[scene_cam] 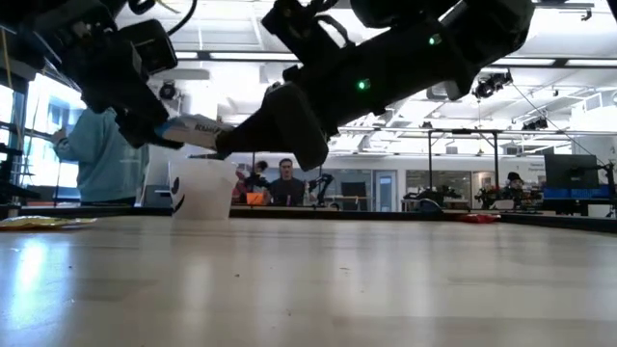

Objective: Sort candy
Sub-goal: Put the white candy into the orange bucket

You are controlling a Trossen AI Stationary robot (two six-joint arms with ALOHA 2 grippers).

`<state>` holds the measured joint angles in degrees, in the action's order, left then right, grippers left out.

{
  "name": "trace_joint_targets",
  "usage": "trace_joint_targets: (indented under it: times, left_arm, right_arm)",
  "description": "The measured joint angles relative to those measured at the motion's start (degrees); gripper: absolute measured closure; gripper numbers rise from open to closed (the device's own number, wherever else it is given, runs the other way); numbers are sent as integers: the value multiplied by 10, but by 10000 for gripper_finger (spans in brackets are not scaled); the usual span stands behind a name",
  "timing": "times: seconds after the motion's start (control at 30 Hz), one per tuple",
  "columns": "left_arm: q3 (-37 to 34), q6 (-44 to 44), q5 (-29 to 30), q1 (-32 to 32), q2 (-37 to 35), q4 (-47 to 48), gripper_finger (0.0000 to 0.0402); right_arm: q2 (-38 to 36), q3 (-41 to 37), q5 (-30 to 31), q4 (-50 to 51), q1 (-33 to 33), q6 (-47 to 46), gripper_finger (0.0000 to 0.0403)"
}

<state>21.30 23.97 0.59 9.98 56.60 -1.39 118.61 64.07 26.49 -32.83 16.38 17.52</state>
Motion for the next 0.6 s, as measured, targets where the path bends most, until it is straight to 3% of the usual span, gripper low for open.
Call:
trace_joint_targets:
  times: [0.17, 0.4, 0.6]
  left_arm:
    - [0, -7, 7, 8, 42, -34, 163]
    - [1, -28, -28, 29, 90, -144, 164]
    - [0, -32, -27, 30, 117, -153, 224]
  right_arm:
    - [0, 0, 5, -11, 11, 8, 399]
    - [0, 0, 30, -20, 16, 8, 398]
    - [0, 0, 30, -22, 17, -5, 391]
